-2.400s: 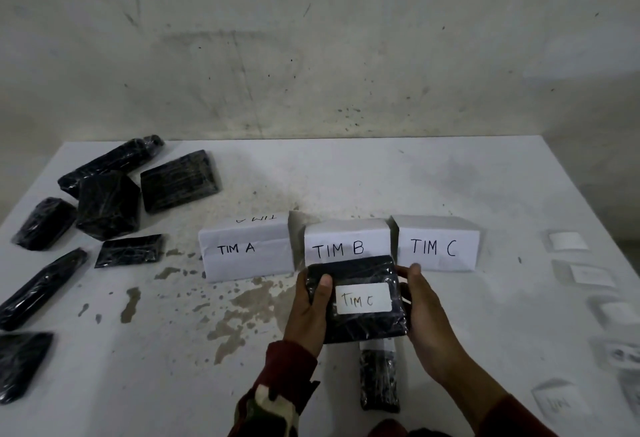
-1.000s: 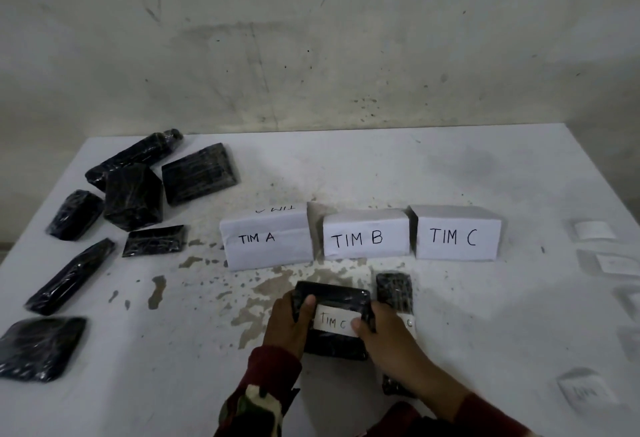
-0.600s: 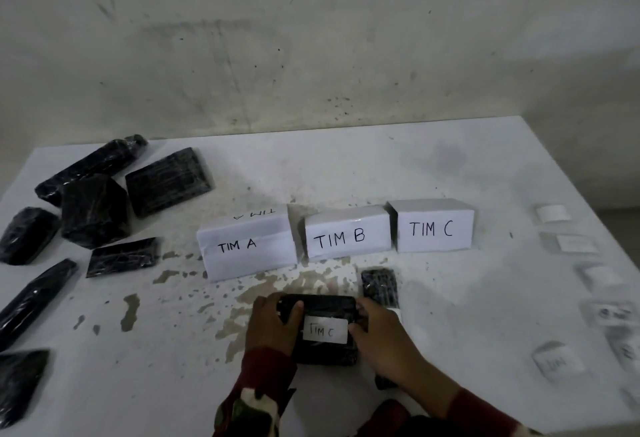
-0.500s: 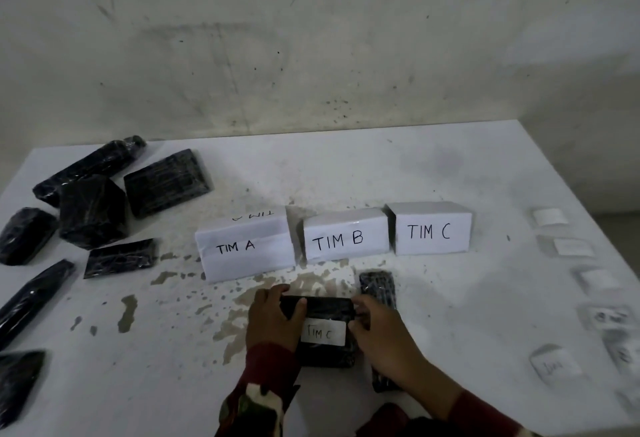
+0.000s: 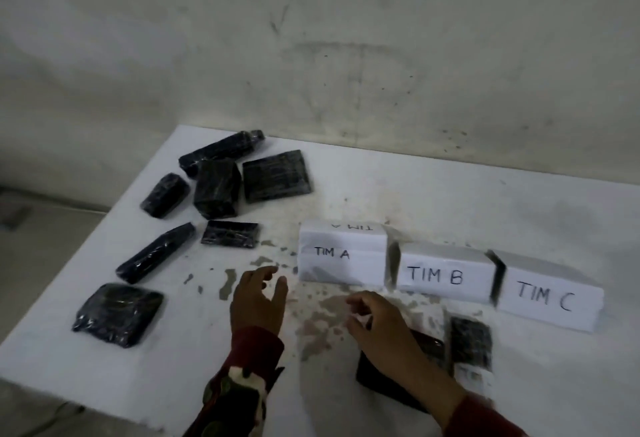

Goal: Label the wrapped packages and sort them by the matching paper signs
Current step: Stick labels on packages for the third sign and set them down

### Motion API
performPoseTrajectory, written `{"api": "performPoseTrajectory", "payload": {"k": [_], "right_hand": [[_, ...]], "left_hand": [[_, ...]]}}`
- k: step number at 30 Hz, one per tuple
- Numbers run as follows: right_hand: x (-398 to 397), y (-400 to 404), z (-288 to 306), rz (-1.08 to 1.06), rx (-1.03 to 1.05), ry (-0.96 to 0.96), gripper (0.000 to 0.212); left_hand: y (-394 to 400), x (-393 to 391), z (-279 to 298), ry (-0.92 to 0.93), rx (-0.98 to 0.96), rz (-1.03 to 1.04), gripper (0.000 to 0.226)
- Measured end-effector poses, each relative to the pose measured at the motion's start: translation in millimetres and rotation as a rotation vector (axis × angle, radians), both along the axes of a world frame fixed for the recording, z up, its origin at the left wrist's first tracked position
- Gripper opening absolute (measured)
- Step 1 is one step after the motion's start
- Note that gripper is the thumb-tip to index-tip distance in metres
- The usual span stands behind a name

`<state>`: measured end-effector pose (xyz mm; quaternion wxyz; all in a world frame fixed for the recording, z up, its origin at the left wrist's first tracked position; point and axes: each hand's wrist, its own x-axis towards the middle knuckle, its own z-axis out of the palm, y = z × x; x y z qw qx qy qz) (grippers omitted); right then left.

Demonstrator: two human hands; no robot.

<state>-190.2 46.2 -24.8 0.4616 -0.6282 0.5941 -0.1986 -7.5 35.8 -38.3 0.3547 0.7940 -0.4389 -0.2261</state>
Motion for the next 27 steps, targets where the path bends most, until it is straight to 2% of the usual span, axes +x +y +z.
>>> {"api": "performPoseTrajectory", "payload": {"k": [4,7,9,13,16,24,27], "right_hand": [[44.1,-17.2,-3.4,-0.004,0.050,-0.020,0.023],[74.1,-22.9,-8.9,-0.077,0.079,-0.045,0.020],[95.4,-25.0,-14.7,-0.113,0.101,-0.043,0.019],[124.6,-26.2,-19.7,-0.161,0.127,-0.008,0.016],[133.2,-24.7,-18.7,-0.252,0.127,-0.002,0.011],[130.4,-16.1,-17.7,-0.411,0.130,-0.009,0.012],[127.7,-18.2,-13.3,-0.445,0.100,-0.068,0.012]], "left_hand": [[-27.0,56.1,-2.0,-0.055,0.045,-0.014,0.023],[-56.0,90.4,-6.1,-0.125,0.094,-0.111,0.025],[-76.6,112.3,-9.7,-0.239,0.134,-0.215,0.032],[-106.1,139.2,-19.8,-0.548,0.373,-0.479,0.051],[-117.3,145.6,-32.6,-0.666,0.462,-0.642,0.058],[-112.1,151.2,-47.6,-0.849,0.425,-0.739,0.064],[-101.1,149.0,-46.6,-0.768,0.457,-0.700,0.064]]}}
